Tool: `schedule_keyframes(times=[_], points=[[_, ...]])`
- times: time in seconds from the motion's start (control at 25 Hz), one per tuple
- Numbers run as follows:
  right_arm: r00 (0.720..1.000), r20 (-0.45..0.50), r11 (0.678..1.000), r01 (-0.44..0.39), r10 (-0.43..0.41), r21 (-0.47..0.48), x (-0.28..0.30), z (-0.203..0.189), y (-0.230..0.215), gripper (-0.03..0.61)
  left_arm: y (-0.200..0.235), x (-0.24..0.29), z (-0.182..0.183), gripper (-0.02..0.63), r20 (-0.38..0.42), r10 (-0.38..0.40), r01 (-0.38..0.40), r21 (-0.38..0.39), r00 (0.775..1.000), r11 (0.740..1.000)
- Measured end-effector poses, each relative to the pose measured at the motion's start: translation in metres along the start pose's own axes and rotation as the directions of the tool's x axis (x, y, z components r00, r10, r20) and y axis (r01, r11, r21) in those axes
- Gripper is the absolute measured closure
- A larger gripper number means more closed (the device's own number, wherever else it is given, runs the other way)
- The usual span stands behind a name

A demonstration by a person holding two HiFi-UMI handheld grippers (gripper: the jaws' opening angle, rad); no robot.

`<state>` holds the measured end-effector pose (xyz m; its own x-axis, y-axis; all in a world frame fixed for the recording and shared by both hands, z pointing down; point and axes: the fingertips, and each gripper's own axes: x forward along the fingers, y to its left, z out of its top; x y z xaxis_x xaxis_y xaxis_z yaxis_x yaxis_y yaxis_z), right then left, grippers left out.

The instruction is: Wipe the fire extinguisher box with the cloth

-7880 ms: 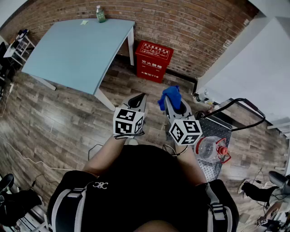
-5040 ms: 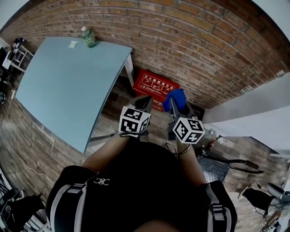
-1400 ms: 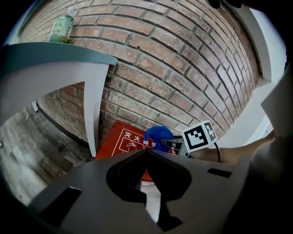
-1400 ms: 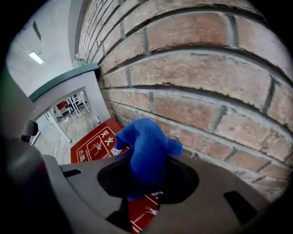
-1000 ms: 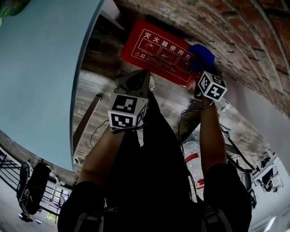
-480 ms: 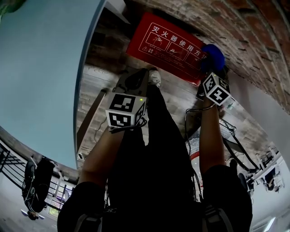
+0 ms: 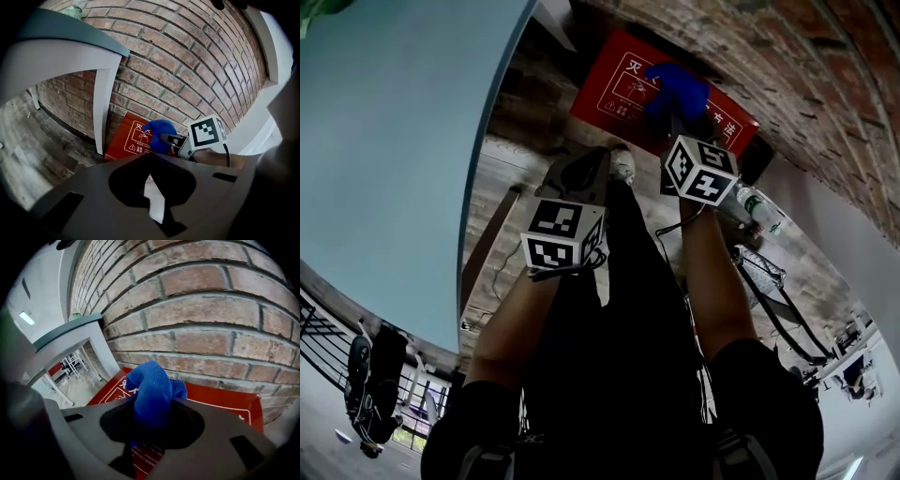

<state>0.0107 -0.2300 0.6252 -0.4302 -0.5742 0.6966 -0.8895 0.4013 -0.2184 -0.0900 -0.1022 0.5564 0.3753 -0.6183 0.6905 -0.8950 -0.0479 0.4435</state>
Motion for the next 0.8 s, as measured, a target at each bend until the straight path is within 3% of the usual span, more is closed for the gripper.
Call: schedule_keyframes(times=[0.2,0.44,0.64,0.8], points=[[0.994,-0.009,0.988,-0.112,0.111,-0.105,0.032,0.016,0.061,0.453,0.019,-0.009,0.000,0.606,0.015,0.020,-0.020,-0.021,1.000,1.000],[0.970,-0.025,0.950,-0.240,0.240,-0.197,0.056,0.022,0.126,0.453,0.040,-0.019,-0.003,0.606,0.012,0.048,-0.048,-0.050,0.999,0.998],[0.958,-0.051,0.934,-0.285,0.281,-0.215,0.051,0.011,0.144,0.453,0.048,-0.020,-0.006,0.606,0.007,0.046,-0.046,-0.053,0.999,0.998],[0.963,-0.055,0.941,-0.271,0.265,-0.205,0.038,0.000,0.133,0.453,0.051,-0.016,-0.009,0.606,-0.004,0.036,-0.036,-0.058,0.999,0.998]])
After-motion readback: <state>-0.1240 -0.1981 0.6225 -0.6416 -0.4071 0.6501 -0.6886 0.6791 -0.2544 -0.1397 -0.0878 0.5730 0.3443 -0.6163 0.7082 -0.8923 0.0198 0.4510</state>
